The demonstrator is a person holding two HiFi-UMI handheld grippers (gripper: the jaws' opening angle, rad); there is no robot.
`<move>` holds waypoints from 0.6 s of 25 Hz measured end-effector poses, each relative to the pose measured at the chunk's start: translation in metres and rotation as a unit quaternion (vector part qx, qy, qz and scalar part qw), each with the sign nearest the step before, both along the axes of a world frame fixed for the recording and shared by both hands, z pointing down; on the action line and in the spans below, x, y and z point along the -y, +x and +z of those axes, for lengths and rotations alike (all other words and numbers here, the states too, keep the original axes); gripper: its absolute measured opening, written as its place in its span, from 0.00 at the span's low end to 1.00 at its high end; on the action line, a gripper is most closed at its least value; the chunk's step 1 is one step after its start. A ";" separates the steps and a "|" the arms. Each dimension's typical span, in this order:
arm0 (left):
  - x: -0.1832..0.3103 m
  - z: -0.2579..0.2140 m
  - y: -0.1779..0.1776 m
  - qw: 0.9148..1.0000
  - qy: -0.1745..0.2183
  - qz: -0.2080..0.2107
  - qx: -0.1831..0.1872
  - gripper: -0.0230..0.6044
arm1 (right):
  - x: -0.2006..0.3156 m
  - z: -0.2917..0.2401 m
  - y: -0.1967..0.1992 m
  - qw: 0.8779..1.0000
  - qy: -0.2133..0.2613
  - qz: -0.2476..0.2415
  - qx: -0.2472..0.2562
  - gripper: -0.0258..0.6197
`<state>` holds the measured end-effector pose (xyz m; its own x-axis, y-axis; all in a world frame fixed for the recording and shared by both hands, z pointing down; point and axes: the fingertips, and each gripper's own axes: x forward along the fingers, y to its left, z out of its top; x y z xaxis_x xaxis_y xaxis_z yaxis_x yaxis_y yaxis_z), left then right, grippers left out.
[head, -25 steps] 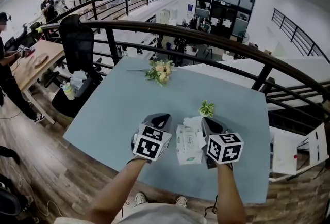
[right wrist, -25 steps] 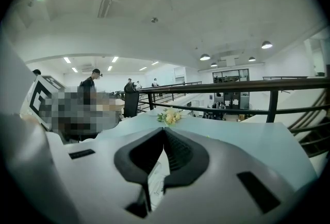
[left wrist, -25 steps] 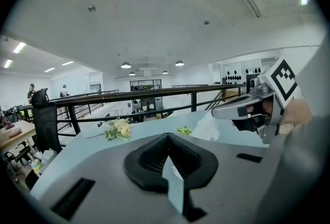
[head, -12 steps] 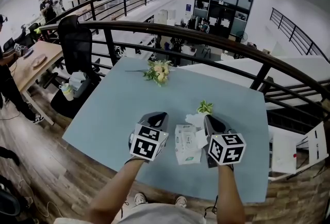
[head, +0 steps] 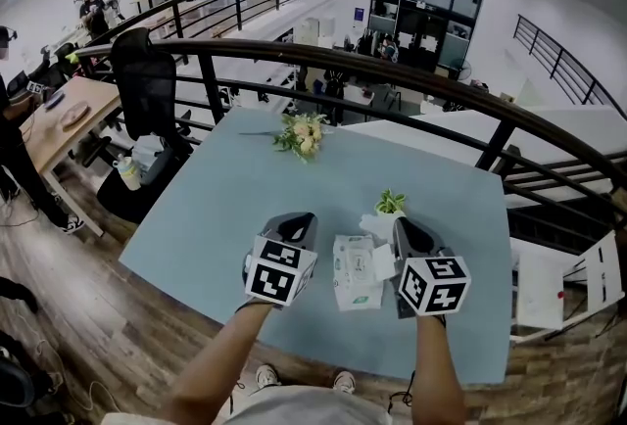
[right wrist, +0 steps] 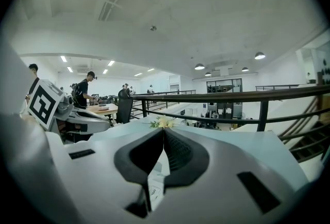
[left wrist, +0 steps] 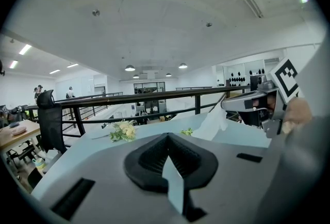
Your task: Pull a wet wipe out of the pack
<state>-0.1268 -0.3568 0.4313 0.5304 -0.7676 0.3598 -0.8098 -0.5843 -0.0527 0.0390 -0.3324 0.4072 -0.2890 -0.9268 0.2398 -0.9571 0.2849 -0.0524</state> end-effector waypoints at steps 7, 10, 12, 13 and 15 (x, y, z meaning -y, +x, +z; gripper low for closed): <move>0.000 -0.003 0.000 1.000 0.006 0.000 -0.001 0.03 | -0.003 -0.003 0.002 1.000 0.007 0.001 -0.009 0.05; -0.001 -0.001 0.001 1.000 0.004 0.001 0.000 0.03 | -0.004 -0.002 0.002 1.000 0.006 0.001 -0.014 0.05; -0.001 0.000 0.001 1.000 0.002 0.001 0.002 0.03 | -0.004 -0.002 0.002 1.000 0.006 0.001 -0.015 0.05; 0.000 0.000 0.001 1.000 0.001 0.002 0.002 0.03 | -0.003 -0.002 0.002 1.000 0.007 0.002 -0.014 0.05; 0.001 0.000 0.000 1.000 0.003 0.003 0.001 0.03 | -0.002 -0.002 0.000 1.000 0.009 0.003 -0.013 0.05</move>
<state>-0.1271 -0.3577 0.4317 0.5348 -0.7664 0.3557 -0.8059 -0.5892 -0.0578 0.0391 -0.3304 0.4050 -0.2780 -0.9324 0.2310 -0.9596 0.2804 -0.0230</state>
